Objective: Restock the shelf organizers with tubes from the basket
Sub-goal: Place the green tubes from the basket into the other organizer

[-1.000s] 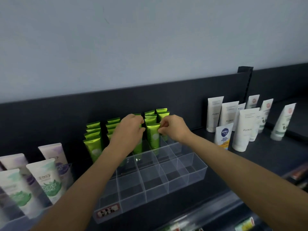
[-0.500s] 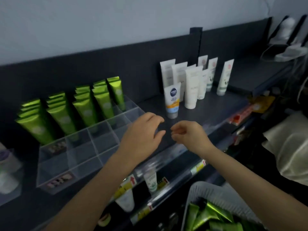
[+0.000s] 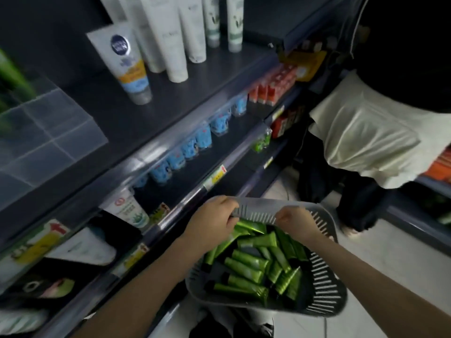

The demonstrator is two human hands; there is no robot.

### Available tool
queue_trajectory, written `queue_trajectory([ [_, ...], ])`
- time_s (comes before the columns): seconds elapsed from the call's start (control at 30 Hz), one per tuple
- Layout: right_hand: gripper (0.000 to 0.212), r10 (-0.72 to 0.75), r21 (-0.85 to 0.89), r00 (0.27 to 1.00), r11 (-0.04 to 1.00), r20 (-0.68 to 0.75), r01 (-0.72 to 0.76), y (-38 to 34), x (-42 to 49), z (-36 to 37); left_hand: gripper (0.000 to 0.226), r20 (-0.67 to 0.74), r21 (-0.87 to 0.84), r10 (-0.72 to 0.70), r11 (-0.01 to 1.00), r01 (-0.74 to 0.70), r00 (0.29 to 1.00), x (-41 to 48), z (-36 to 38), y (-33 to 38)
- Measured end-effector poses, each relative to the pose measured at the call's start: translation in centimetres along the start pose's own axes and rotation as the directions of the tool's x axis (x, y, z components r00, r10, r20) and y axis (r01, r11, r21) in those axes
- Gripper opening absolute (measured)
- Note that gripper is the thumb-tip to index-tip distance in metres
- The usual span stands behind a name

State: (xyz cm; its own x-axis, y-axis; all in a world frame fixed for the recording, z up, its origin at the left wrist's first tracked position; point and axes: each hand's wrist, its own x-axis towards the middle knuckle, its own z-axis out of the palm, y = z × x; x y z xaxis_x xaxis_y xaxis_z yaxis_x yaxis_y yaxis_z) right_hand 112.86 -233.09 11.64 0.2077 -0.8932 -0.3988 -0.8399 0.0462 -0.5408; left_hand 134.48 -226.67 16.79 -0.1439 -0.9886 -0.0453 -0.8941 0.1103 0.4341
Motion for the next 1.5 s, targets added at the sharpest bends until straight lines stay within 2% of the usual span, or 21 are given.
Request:
queue_trajectory([
  [0.17, 0.015, 0.175, -0.136, 0.983, 0.977, 0.061, -0.166, 7.9, 0.8, 2.3, 0.022, 0.123, -0.043, -0.123, 0.991, 0.129, 0.985, 0.9, 7.0, -1.8],
  [0.33, 0.026, 0.221, -0.299, 0.96, 0.94, 0.172, -0.162, 11.1, 1.8, 5.0, 0.016, 0.225, 0.02, -0.245, 0.969, 0.247, 0.943, 0.8, 12.9, -3.7],
  [0.47, 0.023, 0.249, -0.307, 0.959, 0.931, 0.136, -0.198, 11.1, 2.6, 6.3, 0.019, 0.285, -0.003, -0.262, 0.962, 0.274, 0.922, 1.3, 16.6, -3.8],
  [0.6, 0.022, 0.259, -0.311, 0.961, 0.925, 0.101, -0.217, 10.7, 3.7, 8.1, 0.016, 0.282, -0.012, -0.246, 0.966, 0.26, 0.927, 2.7, 19.4, -3.3],
  [0.77, 0.022, 0.255, -0.382, 0.959, 0.904, 0.125, -0.19, 11.4, 5.2, 9.9, 0.017, 0.268, -0.012, -0.236, 0.969, 0.249, 0.934, 5.3, 22.4, -3.0],
  [0.83, 0.028, 0.243, -0.416, 0.96, 0.894, 0.136, -0.167, 11.8, 5.6, 10.6, 0.013, 0.283, 0.016, -0.203, 0.978, 0.207, 0.938, 6.0, 23.8, -2.8],
  [0.93, 0.03, 0.225, -0.469, 0.964, 0.873, 0.14, -0.135, 12.3, 6.1, 11.2, 0.027, 0.323, 0.167, -0.132, 0.983, 0.081, 0.937, 6.6, 25.1, -2.2],
  [1.03, 0.026, 0.245, -0.475, 0.961, 0.866, 0.133, -0.155, 12.5, 6.5, 11.0, 0.03, 0.343, 0.359, -0.104, 0.933, -0.028, 0.933, 6.8, 25.5, -1.5],
  [1.13, 0.016, 0.324, -0.365, 0.931, 0.898, 0.167, -0.247, 12.4, 6.6, 9.9, 0.029, 0.362, 0.375, -0.105, 0.926, -0.042, 0.926, 6.8, 25.1, -1.4],
  [1.17, 0.007, 0.349, -0.315, 0.919, 0.907, 0.185, -0.281, 12.3, 6.6, 9.4, 0.031, 0.351, 0.337, -0.116, 0.942, -0.01, 0.929, 6.7, 24.9, -1.6],
  [1.2, 0.007, 0.38, -0.263, 0.902, 0.909, 0.206, -0.323, 12.2, 6.5, 8.9, 0.033, 0.326, 0.282, -0.141, 0.958, 0.046, 0.935, 6.5, 24.4, -1.6],
  [1.27, 0.019, 0.422, -0.158, 0.873, 0.906, 0.245, -0.394, 11.9, 6.3, 8.3, 0.032, 0.244, 0.095, -0.221, 0.974, 0.203, 0.944, 6.3, 23.0, -1.7],
  [1.33, 0.02, 0.424, 0.012, 0.856, 0.894, 0.296, -0.447, 11.2, 6.0, 7.9, 0.02, 0.2, -0.156, -0.311, 0.926, 0.344, 0.929, 6.1, 21.1, -1.4],
  [1.4, 0.016, 0.388, 0.23, 0.841, 0.84, 0.378, -0.491, 10.0, 5.6, 7.4, 0.012, 0.183, -0.296, -0.361, 0.867, 0.401, 0.914, 5.8, 19.2, -1.3],
  [1.5, 0.013, 0.248, 0.503, 0.843, 0.709, 0.478, -0.494, 7.3, 4.5, 6.3, 0.008, 0.147, -0.382, -0.407, 0.818, 0.431, 0.902, 5.1, 16.4, -1.4],
])
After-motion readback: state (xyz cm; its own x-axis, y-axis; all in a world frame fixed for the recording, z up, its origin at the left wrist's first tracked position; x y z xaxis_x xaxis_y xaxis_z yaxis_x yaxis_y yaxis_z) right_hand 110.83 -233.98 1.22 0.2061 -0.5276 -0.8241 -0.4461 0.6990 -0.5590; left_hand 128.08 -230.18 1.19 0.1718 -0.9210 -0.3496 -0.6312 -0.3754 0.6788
